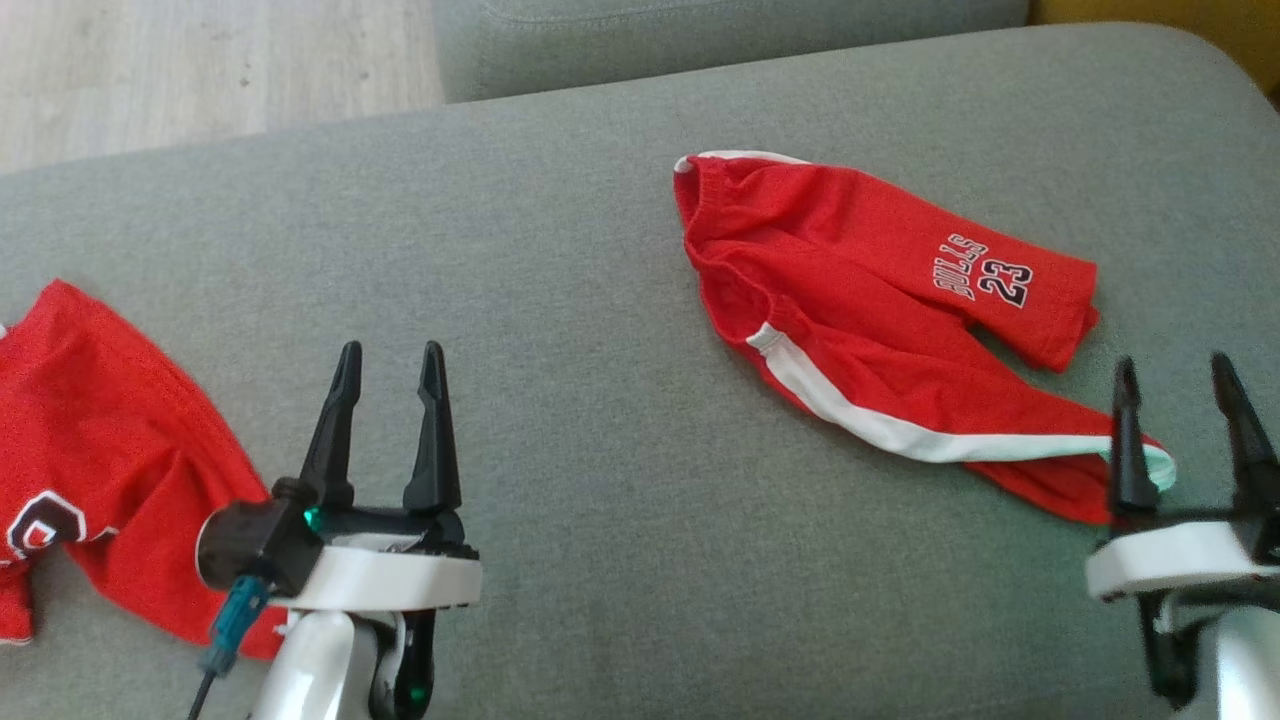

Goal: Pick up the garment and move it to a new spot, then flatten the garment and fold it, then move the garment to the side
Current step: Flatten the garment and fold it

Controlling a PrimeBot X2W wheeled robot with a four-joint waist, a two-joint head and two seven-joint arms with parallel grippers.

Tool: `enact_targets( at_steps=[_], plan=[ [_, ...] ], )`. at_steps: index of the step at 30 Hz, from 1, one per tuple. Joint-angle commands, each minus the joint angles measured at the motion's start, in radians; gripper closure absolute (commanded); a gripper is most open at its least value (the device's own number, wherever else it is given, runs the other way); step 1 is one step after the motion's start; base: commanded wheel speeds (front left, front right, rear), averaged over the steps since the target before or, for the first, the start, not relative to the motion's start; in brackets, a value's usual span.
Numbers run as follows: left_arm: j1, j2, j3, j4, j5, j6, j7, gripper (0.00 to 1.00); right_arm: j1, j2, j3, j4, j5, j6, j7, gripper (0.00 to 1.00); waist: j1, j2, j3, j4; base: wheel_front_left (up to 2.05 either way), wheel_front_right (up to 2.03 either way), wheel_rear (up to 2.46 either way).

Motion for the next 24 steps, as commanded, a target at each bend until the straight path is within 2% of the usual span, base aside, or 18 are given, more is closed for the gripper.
enact_targets(
  at_steps=[1, 6, 10, 15, 20, 24],
  plan=[
    [-0.025, 0.003, 0.025, -0.026, 0.008, -0.001, -0.005, 0.00, -0.026, -0.008, 0.039, -0.043, 0.017, -0.001, -0.019, 0.00, 0.0000, 0.0000, -0.006, 0.004, 0.00, 0.00, 0.00],
    [-0.020, 0.003, 0.017, -0.025, 0.008, -0.003, -0.005, 0.00, -0.018, -0.006, 0.181, -0.078, 0.125, -0.001, -0.056, 0.00, 0.0000, 0.0000, -0.019, 0.022, 0.00, 0.00, 0.00],
    [-0.015, 0.003, 0.006, -0.029, 0.006, -0.002, -0.005, 0.00, -0.011, -0.006, 0.271, -0.031, 0.172, -0.001, -0.060, 0.00, 0.0000, 0.0000, -0.025, 0.047, 0.00, 0.00, 0.00],
    [-0.005, 0.003, -0.015, -0.028, 0.005, -0.001, -0.005, 0.00, -0.065, -0.006, 0.331, 0.074, 0.187, -0.001, -0.047, 0.00, 0.0000, 0.0000, -0.026, 0.091, 0.00, 0.00, 0.00],
    [-0.007, 0.003, -0.027, -0.026, -0.001, 0.001, -0.005, 0.00, -0.167, -0.006, 0.379, 0.202, 0.212, -0.001, 0.015, 0.00, 0.0000, 0.0000, -0.009, 0.140, 0.00, 0.00, 0.00],
    [-0.019, 0.003, -0.046, -0.024, -0.008, 0.002, -0.005, 0.00, -0.253, -0.006, 0.383, 0.306, 0.206, -0.001, 0.046, 0.00, 0.0000, 0.0000, 0.015, 0.185, 0.00, 0.00, 0.00]
  ],
)
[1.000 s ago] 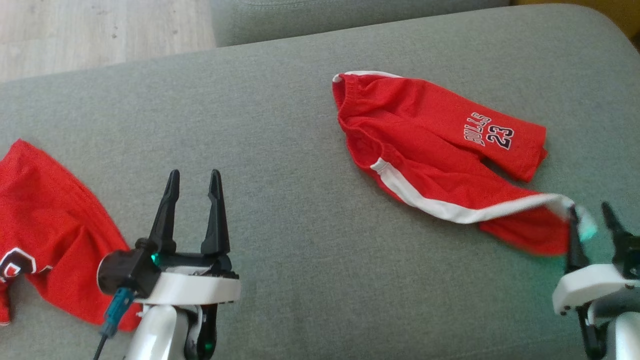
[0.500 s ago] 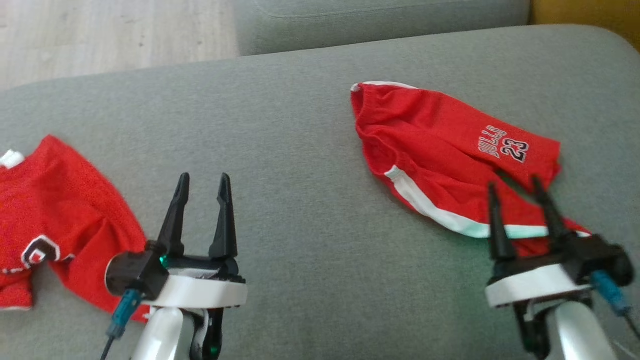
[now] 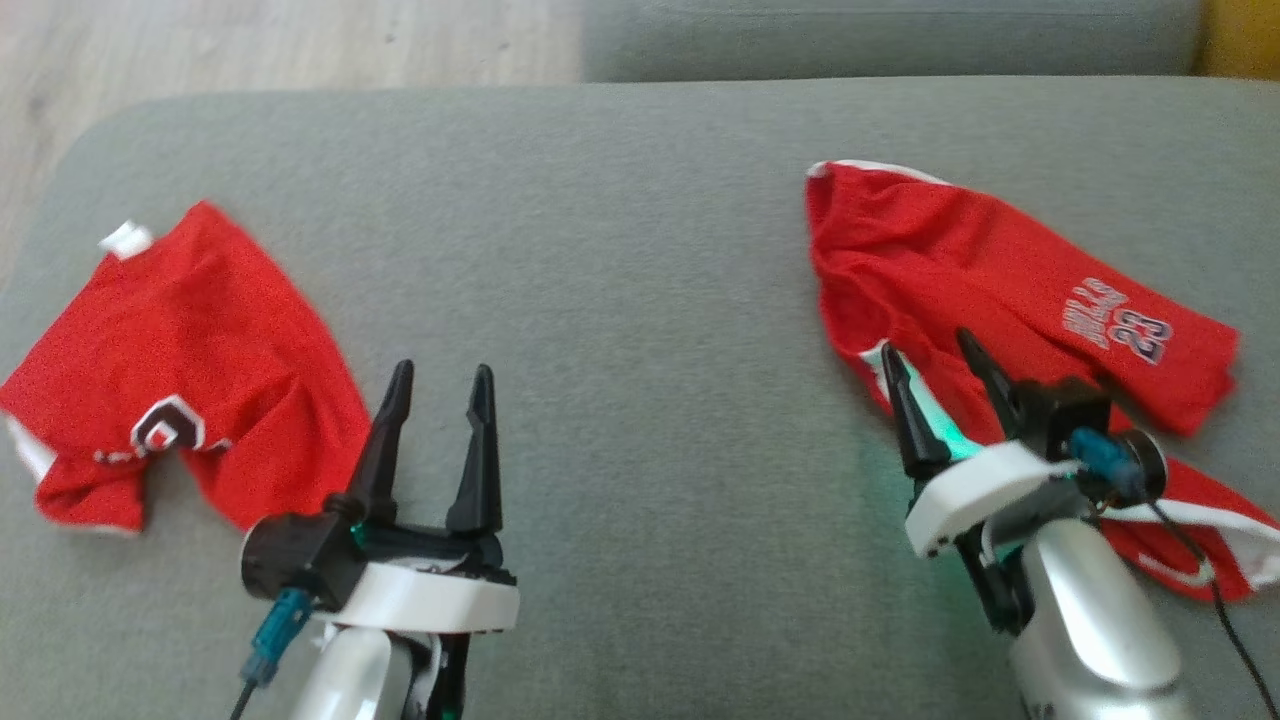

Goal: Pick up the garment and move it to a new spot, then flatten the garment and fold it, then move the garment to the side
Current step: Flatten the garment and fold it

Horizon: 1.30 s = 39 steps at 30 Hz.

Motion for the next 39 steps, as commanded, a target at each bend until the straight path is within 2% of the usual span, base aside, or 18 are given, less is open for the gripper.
enact_targets(
  at_steps=[1, 7, 11, 12, 13, 17, 20, 21, 28, 31, 32, 33, 39],
  plan=[
    [-0.038, 0.003, 0.020, -0.026, -0.007, 0.002, -0.005, 0.00, -0.041, -0.003, 0.014, -0.006, -0.002, -0.001, 0.005, 0.00, 0.0000, 0.0000, 0.019, 0.028, 0.00, 0.00, 0.00],
    [-0.048, 0.003, 0.008, -0.019, -0.015, 0.005, -0.005, 0.00, -0.147, -0.003, -0.032, 0.148, -0.017, -0.001, 0.024, 0.00, 0.0000, 0.0000, 0.040, 0.076, 0.00, 0.00, 0.00],
    [-0.051, 0.003, 0.005, -0.017, -0.020, 0.008, -0.005, 0.00, -0.194, -0.003, -0.024, 0.235, 0.021, -0.001, 0.035, 0.02, 0.0000, 0.0000, 0.044, 0.090, 0.00, 0.00, 0.00],
    [-0.051, 0.003, 0.004, -0.017, -0.020, 0.008, -0.005, 0.00, -0.204, -0.003, -0.021, 0.254, 0.028, -0.001, 0.034, 0.71, 0.0000, 0.0000, 0.044, 0.092, 0.00, 0.00, 0.00],
    [-0.053, 0.003, 0.003, -0.016, -0.021, 0.009, -0.005, 0.00, -0.212, -0.003, -0.016, 0.270, 0.031, -0.001, 0.030, 1.00, 0.0000, 0.0000, 0.044, 0.094, 0.00, 0.00, 0.00],
    [-0.057, 0.003, 0.003, -0.016, -0.023, 0.012, -0.005, 0.00, -0.241, -0.003, 0.079, 0.310, 0.109, -0.001, -0.001, 1.00, 0.0000, 0.0000, 0.043, 0.095, 0.00, 0.00, 0.00],
    [-0.058, 0.003, 0.003, -0.016, -0.023, 0.014, -0.005, 0.00, -0.249, -0.003, 0.182, 0.297, 0.187, -0.001, -0.017, 1.00, 0.0000, 0.0000, 0.041, 0.090, 0.00, 0.00, 0.00],
    [-0.058, 0.003, 0.003, -0.016, -0.023, 0.014, -0.005, 0.00, -0.249, -0.003, 0.182, 0.297, 0.187, -0.001, -0.017, 1.00, 0.0000, 0.0000, 0.041, 0.090, 0.00, 0.00, 0.00],
    [-0.055, 0.003, 0.006, -0.014, -0.022, 0.013, -0.005, 0.00, -0.250, -0.003, 0.427, 0.239, 0.337, -0.001, -0.008, 1.00, 0.0000, 0.0000, 0.034, 0.072, 0.00, 0.00, 0.00],
    [-0.053, 0.003, 0.007, -0.013, -0.020, 0.013, -0.005, 0.00, -0.252, -0.003, 0.493, 0.237, 0.370, -0.001, -0.003, 1.00, 0.0000, 0.0000, 0.031, 0.064, 0.00, 0.00, 0.00],
    [-0.053, 0.003, 0.008, -0.013, -0.019, 0.013, -0.005, 0.00, -0.257, -0.003, 0.505, 0.242, 0.367, -0.001, -0.008, 0.27, 0.0000, 0.0000, 0.031, 0.060, 0.00, 0.00, 0.00],
    [-0.052, 0.003, 0.009, -0.013, -0.018, 0.013, -0.005, 0.00, -0.259, -0.003, 0.513, 0.250, 0.369, -0.001, -0.010, 0.00, 0.0000, 0.0000, 0.030, 0.056, 0.00, 0.00, 0.00],
    [-0.047, 0.003, 0.026, -0.015, -0.011, 0.011, -0.005, 0.00, -0.264, -0.003, 0.504, 0.286, 0.360, -0.001, -0.044, 0.00, 0.0000, 0.0000, 0.021, 0.017, 0.00, 0.00, 0.00]
  ],
)
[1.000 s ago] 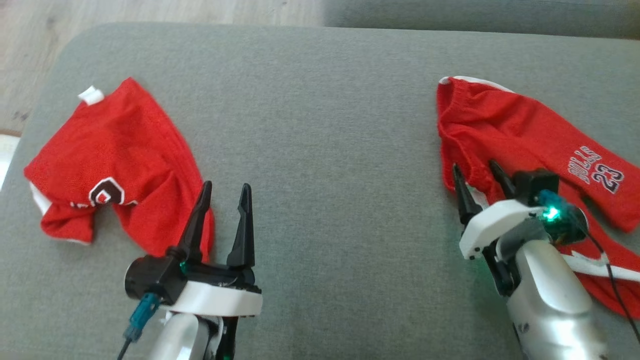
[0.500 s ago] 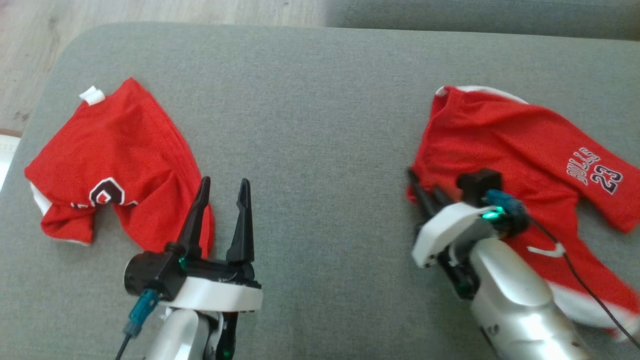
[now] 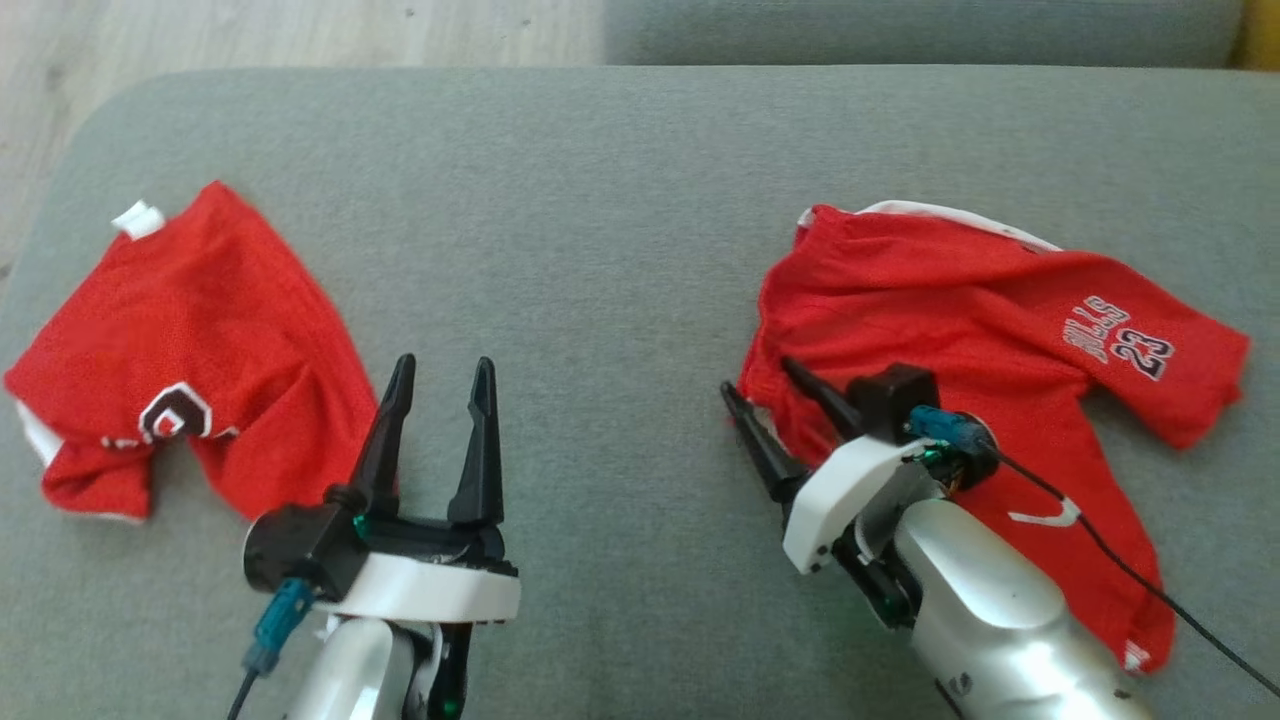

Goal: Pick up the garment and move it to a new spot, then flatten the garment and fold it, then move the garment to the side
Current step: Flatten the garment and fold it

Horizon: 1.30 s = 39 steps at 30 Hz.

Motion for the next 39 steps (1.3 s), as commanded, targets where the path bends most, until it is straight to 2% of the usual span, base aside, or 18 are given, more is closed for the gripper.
enact_targets(
  at_steps=[1, 5, 10, 15, 20, 23, 27, 31, 35, 39],
  plan=[
    [-0.028, 0.003, 0.042, -0.032, 0.006, 0.001, -0.005, 0.00, -0.036, 0.010, 0.000, -0.021, -0.012, -0.001, -0.020, 0.00, 0.0000, 0.0000, -0.006, -0.017, 0.00, 0.00, 0.00],
    [-0.025, 0.003, 0.064, -0.038, 0.010, -0.001, -0.005, 0.00, -0.004, 0.010, -0.066, -0.014, -0.061, -0.001, -0.046, 0.00, 0.0000, 0.0000, -0.021, -0.062, 0.00, 0.00, 0.00],
    [-0.020, 0.003, 0.092, -0.049, 0.019, -0.008, -0.005, 0.00, 0.080, 0.005, -0.213, -0.059, -0.157, -0.001, -0.075, 0.00, 0.0000, 0.0000, -0.038, -0.125, 0.00, 0.00, 0.00],
    [-0.017, 0.003, 0.110, -0.056, 0.026, -0.017, -0.005, 0.00, 0.227, 0.001, -0.397, -0.227, -0.237, -0.001, -0.088, 0.00, 0.0000, 0.0000, -0.049, -0.179, 0.00, 0.00, 0.00],
    [-0.020, 0.003, 0.107, -0.049, 0.033, -0.034, -0.005, 0.00, 0.403, 0.007, -0.525, -0.439, -0.273, -0.001, -0.091, 0.00, 0.0000, 0.0000, -0.047, -0.216, 0.00, 0.00, 0.00],
    [-0.025, 0.003, 0.091, -0.022, 0.046, -0.052, -0.005, 0.00, 0.479, 0.009, -0.560, -0.509, -0.275, -0.001, -0.089, 0.00, 0.0000, 0.0000, -0.040, -0.234, 0.00, 0.00, 0.00],
    [-0.037, 0.007, 0.062, 0.014, 0.060, -0.068, -0.005, 0.00, 0.509, 0.009, -0.557, -0.546, -0.260, -0.001, -0.083, 0.00, 0.0000, 0.0000, -0.030, -0.251, 0.00, 0.00, 0.00],
    [-0.059, 0.035, -0.029, 0.073, 0.047, -0.077, -0.005, 0.00, 0.517, 0.009, -0.552, -0.569, -0.247, -0.001, -0.074, 0.00, 0.0000, 0.0000, -0.020, -0.267, 0.00, 0.00, 0.00],
    [-0.114, 0.105, -0.202, 0.145, -0.008, -0.078, 0.013, 0.00, 0.516, 0.010, -0.552, -0.576, -0.245, -0.001, -0.070, 0.00, 0.0000, 0.0000, -0.012, -0.282, 0.00, 0.00, 0.00],
    [-0.187, 0.157, -0.294, 0.211, -0.047, -0.078, 0.050, 0.00, 0.513, 0.010, -0.554, -0.579, -0.247, -0.001, -0.069, 0.00, 0.0000, 0.0000, 0.002, -0.297, 0.00, 0.00, 0.00]
  ],
)
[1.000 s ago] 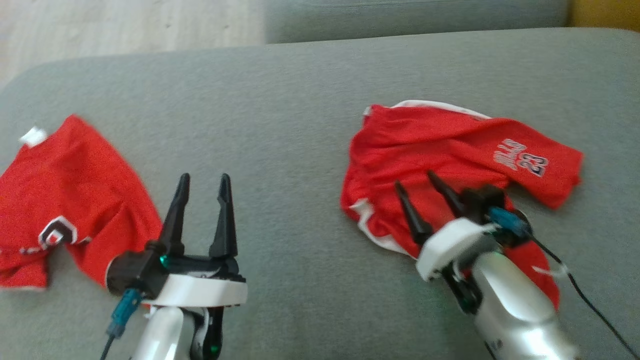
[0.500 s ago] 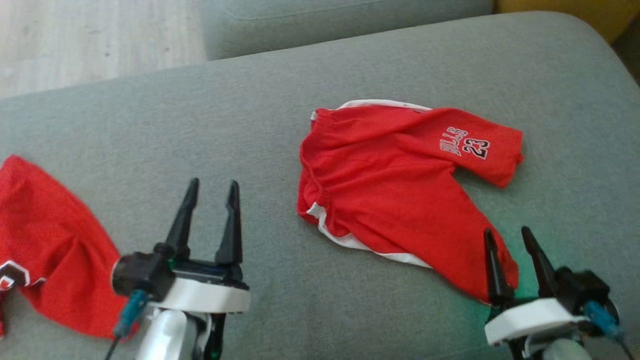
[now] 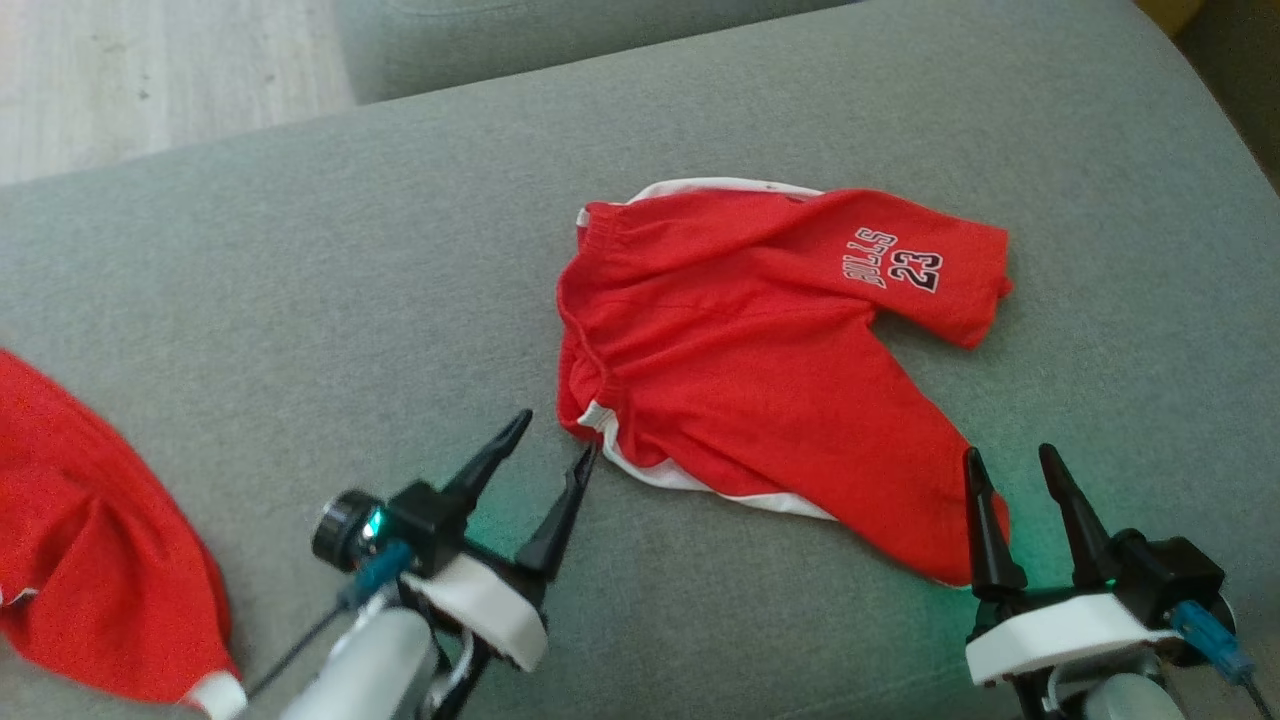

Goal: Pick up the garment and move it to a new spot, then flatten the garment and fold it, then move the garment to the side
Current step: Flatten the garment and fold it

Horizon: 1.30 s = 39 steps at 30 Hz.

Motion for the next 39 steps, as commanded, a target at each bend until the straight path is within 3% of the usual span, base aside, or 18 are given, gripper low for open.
enact_targets(
  at_steps=[1, 17, 18, 19, 27, 39],
  plan=[
    [-0.063, 0.022, 0.015, -0.012, -0.007, 0.002, 0.003, 0.00, -0.028, -0.005, 0.025, -0.034, 0.002, -0.001, -0.002, 0.00, -0.0001, 0.0000, 0.007, -0.008, 0.00, 0.00, 0.00],
    [-0.224, 0.058, -0.140, 0.147, -0.094, 0.002, 0.025, 0.00, -0.047, -0.005, 0.032, -0.027, 0.007, -0.001, -0.008, 0.00, -0.0001, 0.0000, 0.052, -0.051, 0.00, 0.00, 0.00],
    [-0.229, 0.059, -0.145, 0.153, -0.098, 0.002, 0.023, 0.68, -0.048, -0.005, 0.033, -0.027, 0.006, -0.001, -0.009, 0.00, -0.0001, 0.0000, 0.053, -0.051, 0.00, 0.00, 0.00],
    [-0.234, 0.060, -0.150, 0.158, -0.102, 0.002, 0.021, 1.00, -0.048, -0.005, 0.034, -0.026, 0.006, -0.001, -0.009, 0.00, -0.0001, 0.0000, 0.055, -0.051, 0.00, 0.00, 0.00],
    [-0.277, 0.064, -0.144, 0.171, -0.112, 0.010, -0.019, 1.00, -0.018, -0.009, 0.041, -0.046, -0.040, -0.001, -0.003, 0.00, -0.0001, 0.0000, 0.082, -0.047, 0.00, 0.00, 0.00],
    [-0.270, 0.045, -0.133, 0.188, -0.119, 0.027, -0.046, 1.00, 0.067, -0.149, 0.165, -0.083, -0.034, -0.001, 0.058, 0.00, -0.0001, 0.0000, 0.072, -0.043, 0.00, 0.00, 0.00]
  ],
)
